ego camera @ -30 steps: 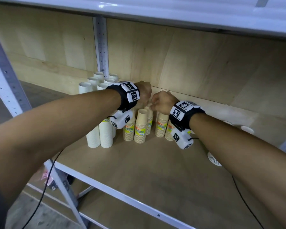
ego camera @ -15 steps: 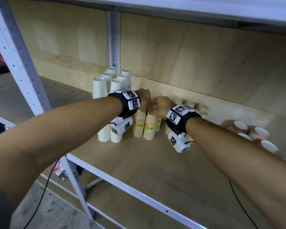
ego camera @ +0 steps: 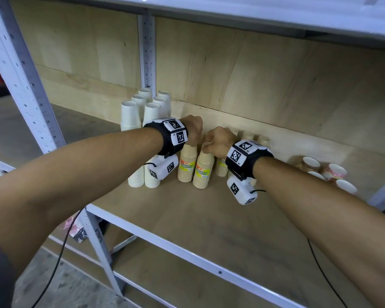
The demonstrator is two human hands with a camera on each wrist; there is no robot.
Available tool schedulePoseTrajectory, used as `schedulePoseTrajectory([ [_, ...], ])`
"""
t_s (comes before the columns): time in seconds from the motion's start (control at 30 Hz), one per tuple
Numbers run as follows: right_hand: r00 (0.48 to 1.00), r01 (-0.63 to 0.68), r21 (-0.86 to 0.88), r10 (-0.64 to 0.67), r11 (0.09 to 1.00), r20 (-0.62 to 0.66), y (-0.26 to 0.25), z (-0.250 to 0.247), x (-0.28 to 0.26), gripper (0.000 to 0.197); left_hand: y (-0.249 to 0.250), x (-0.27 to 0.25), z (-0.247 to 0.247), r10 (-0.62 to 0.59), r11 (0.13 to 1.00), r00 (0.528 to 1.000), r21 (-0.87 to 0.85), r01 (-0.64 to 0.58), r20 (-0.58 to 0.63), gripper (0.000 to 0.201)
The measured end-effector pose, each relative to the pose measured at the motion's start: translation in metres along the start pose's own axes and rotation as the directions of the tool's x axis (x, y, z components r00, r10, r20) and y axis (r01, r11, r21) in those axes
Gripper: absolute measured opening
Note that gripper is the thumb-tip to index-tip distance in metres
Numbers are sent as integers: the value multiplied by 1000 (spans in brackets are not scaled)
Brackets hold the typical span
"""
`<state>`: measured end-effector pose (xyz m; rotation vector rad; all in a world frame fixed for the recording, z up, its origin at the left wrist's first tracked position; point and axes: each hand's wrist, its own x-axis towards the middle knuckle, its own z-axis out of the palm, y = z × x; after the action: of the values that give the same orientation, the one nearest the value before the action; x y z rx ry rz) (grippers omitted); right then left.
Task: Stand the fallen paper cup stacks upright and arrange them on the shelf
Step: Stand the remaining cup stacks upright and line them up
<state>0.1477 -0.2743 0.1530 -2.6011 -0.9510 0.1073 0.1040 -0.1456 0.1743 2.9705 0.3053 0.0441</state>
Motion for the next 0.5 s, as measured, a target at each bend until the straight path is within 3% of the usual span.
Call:
schedulePoseTrajectory([
  [0.03, 1000, -3, -5, 3, 1000, -8, 2, -3, -4, 29, 5, -3, -2, 6, 1000, 1000, -16, -6, 3, 4],
  [0.1, 999, -29, -15, 29, 999, -23, 7, -8, -9, 29, 13, -3, -2, 17, 1000, 1000, -15, -17, -21, 31],
  [0.2, 998, -61, -28, 60, 998, -27, 17, -14, -15, 30, 26, -2, -1, 31, 999, 999, -19, -32, -22, 40],
  [0.33, 993, -104, -35, 102, 994, -58, 31, -24, -24, 33, 43, 1, -2, 91, 996, 995, -18, -91, 39, 37],
  [0.43, 989, -139, -56, 137, 989, -48, 41, -31, -30, 34, 58, 5, -1, 120, 993, 990, -26, -118, 80, 17],
  [0.5, 986, -158, -58, 155, 986, -58, 48, -33, -31, 35, 68, 7, 1, 128, 992, 989, -10, -127, 69, 15],
])
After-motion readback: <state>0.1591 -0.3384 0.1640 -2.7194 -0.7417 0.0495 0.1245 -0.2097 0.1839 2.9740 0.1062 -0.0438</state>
